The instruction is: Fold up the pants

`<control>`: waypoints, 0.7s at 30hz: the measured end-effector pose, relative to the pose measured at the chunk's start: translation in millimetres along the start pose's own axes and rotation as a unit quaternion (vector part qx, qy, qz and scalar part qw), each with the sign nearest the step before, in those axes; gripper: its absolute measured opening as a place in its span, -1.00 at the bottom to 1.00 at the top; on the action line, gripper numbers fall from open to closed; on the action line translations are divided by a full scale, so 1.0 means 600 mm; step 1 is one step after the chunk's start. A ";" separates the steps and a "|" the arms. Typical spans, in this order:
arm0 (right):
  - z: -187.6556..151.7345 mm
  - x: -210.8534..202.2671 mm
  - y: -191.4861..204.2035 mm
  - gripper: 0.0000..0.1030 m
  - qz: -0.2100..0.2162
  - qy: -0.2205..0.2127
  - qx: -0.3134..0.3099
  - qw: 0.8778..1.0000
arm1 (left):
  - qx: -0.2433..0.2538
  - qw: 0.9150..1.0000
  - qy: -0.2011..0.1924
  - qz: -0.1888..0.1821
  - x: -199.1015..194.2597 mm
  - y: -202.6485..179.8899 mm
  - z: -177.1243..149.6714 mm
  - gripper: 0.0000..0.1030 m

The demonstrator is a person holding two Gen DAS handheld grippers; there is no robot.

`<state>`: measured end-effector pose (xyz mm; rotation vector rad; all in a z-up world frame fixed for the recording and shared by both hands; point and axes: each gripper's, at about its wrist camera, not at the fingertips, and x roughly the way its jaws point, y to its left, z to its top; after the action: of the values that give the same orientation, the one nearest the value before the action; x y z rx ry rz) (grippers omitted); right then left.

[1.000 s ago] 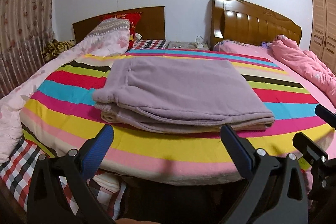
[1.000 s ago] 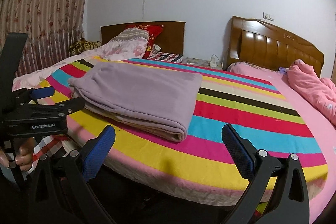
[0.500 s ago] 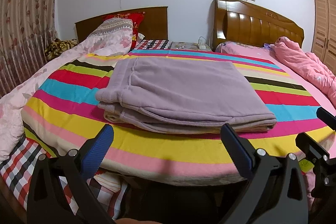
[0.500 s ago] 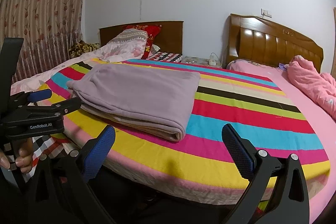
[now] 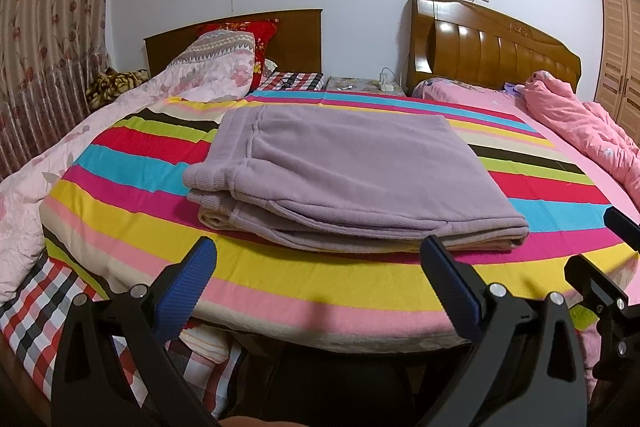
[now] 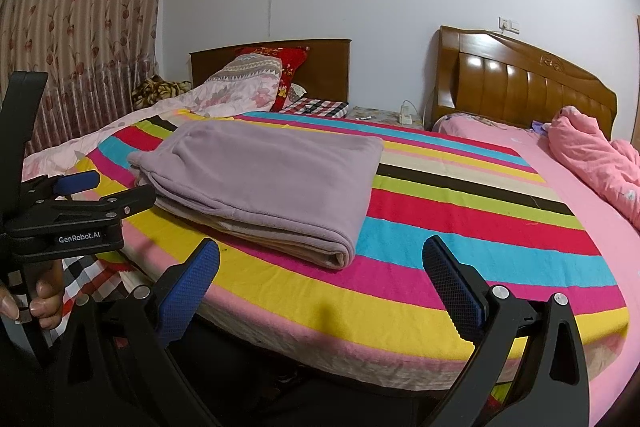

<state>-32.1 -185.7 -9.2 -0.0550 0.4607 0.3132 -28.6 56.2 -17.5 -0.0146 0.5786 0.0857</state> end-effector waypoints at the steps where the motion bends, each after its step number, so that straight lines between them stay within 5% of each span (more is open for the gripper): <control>1: 0.000 0.000 0.000 0.91 0.000 0.000 0.000 1.000 | 0.000 1.000 0.001 0.000 0.001 0.001 0.000 0.97; 21: -0.001 -0.001 0.003 0.91 0.000 0.000 -0.001 1.000 | -0.005 1.000 0.006 0.000 0.005 0.005 -0.003 0.97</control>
<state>-33.2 -184.4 -9.4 -0.0572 0.4608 0.3140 -27.3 59.7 -20.5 -0.0248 0.5896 0.0879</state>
